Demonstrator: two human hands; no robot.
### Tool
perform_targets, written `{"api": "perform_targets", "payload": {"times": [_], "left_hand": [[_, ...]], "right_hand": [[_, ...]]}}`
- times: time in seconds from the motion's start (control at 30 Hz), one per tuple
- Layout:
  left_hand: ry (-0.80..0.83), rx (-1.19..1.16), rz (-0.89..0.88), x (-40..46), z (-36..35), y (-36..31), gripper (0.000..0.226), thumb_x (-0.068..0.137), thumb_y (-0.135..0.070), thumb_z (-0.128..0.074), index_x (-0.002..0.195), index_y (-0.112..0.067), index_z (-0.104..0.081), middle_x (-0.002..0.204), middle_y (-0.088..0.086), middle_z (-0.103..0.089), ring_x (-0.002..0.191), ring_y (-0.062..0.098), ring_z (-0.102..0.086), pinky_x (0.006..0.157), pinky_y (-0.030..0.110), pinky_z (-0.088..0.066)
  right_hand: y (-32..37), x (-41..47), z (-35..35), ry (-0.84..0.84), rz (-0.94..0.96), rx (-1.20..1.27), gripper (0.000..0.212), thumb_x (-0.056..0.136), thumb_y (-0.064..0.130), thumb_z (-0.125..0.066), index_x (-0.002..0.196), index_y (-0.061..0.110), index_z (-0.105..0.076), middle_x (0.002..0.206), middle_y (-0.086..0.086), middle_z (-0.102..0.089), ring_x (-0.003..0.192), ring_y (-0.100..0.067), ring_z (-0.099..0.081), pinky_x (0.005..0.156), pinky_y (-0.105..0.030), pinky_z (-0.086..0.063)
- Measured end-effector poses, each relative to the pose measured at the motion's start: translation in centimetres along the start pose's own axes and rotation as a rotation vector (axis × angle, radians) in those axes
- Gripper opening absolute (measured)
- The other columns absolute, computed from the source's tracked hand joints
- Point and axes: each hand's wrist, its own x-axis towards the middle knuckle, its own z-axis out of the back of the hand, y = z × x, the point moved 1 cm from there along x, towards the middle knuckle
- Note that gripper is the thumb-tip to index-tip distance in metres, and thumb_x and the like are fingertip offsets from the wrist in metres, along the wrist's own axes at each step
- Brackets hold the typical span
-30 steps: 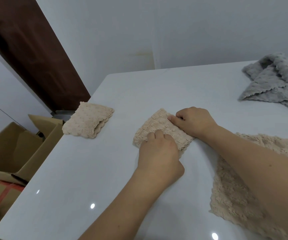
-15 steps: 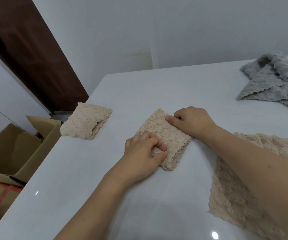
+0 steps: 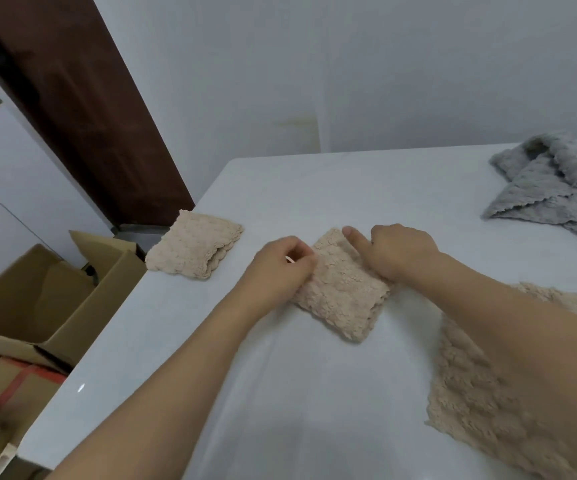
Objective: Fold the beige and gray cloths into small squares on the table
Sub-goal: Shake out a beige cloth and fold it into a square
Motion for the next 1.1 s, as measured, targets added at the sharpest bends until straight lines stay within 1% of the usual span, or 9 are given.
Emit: {"api": "perform_targets", "payload": {"times": [0.13,0.23,0.33,0.5,0.63,0.73,0.83,0.93,1.1], "left_hand": [[-0.017,0.327,0.18,2.2,-0.2,1.1,0.038,0.087,-0.057,-0.048,0.093,-0.022,-0.062,0.106,-0.002,-0.06,0.102,0.022,-0.055,0.091,0.04,-0.048],[0.072,0.382,0.181,3.3,-1.2,0.8,0.037,0.09,-0.045,-0.051,0.066,-0.018,-0.046,0.077,0.001,-0.055,0.082,0.025,-0.054,0.068,0.033,-0.042],[0.108,0.232,0.163,4.0,-1.9,-0.1,0.032,0.091,-0.027,-0.052,0.066,-0.016,-0.035,0.062,0.001,-0.037,0.059,0.02,-0.038,0.059,0.03,-0.029],[-0.021,-0.081,0.2,5.9,-2.9,-1.1,0.013,0.096,-0.022,-0.044,0.104,-0.015,-0.052,0.095,0.001,-0.058,0.082,0.018,-0.053,0.068,0.032,-0.042],[-0.092,-0.176,0.136,8.9,-3.4,-2.3,0.023,0.1,-0.018,-0.039,0.105,-0.014,-0.062,0.104,0.005,-0.067,0.095,0.023,-0.063,0.088,0.043,-0.052],[-0.077,-0.226,0.018,11.6,-2.9,-4.0,0.025,0.099,-0.01,-0.038,0.094,-0.021,-0.061,0.094,-0.001,-0.065,0.087,0.017,-0.061,0.077,0.034,-0.052],[-0.086,-0.264,-0.084,14.6,-2.0,-6.5,0.03,0.095,-0.001,-0.038,0.091,-0.023,-0.058,0.089,-0.003,-0.066,0.078,0.011,-0.062,0.06,0.02,-0.051],[-0.095,-0.437,-0.122,17.3,-1.2,-8.9,0.032,0.097,0.002,-0.04,0.099,-0.025,-0.055,0.102,0.003,-0.069,0.08,0.015,-0.065,0.053,0.022,-0.05],[-0.206,-0.548,-0.14,20.7,-1.4,-10.5,0.042,0.094,0.003,-0.039,0.119,-0.032,-0.038,0.101,0.008,-0.063,0.068,0.015,-0.063,0.05,0.024,-0.05]], "right_hand": [[-0.1,-0.1,1.5,0.3,-0.082,0.016,0.07,0.081,0.08,-0.033,0.085,0.013,-0.054,0.09,0.002,-0.056,0.094,-0.024,-0.058,0.082,-0.034,-0.045],[-0.7,-0.4,2.4,0.459,-0.073,0.128,0.052,0.08,0.065,-0.058,0.075,0.013,-0.054,0.084,0.001,-0.056,0.082,-0.021,-0.057,0.073,-0.03,-0.045],[-1.9,-0.7,3.0,0.409,-0.078,0.399,0.037,0.083,0.044,-0.067,0.076,0.011,-0.055,0.081,-0.004,-0.059,0.068,-0.021,-0.056,0.058,-0.027,-0.043],[-4.7,1.5,3.4,0.222,-0.233,1.062,0.02,0.087,0.028,-0.069,0.085,0.013,-0.056,0.081,-0.008,-0.063,0.071,-0.023,-0.059,0.067,-0.035,-0.053],[-4.8,3.4,3.8,0.427,-0.355,1.297,0.027,0.092,0.022,-0.062,0.114,0.006,-0.06,0.094,-0.01,-0.067,0.077,-0.025,-0.066,0.068,-0.036,-0.057],[-5.1,5.4,4.5,0.504,-0.347,1.328,0.03,0.091,0.024,-0.06,0.117,0.009,-0.058,0.09,-0.008,-0.066,0.075,-0.023,-0.063,0.069,-0.033,-0.051],[-5.8,7.7,5.4,0.496,-0.385,1.357,0.048,0.088,0.041,-0.061,0.125,0.01,-0.056,0.11,-0.011,-0.066,0.094,-0.03,-0.064,0.078,-0.037,-0.052],[-6.3,9.6,6.4,0.523,-0.32,1.491,0.055,0.085,0.054,-0.057,0.122,0.013,-0.059,0.12,-0.015,-0.066,0.103,-0.037,-0.064,0.085,-0.048,-0.053],[-6.7,13.5,8.8,0.228,-0.145,1.853,0.023,0.095,0.022,-0.051,0.11,0.01,-0.063,0.096,-0.008,-0.074,0.081,-0.024,-0.072,0.068,-0.036,-0.06]]}}
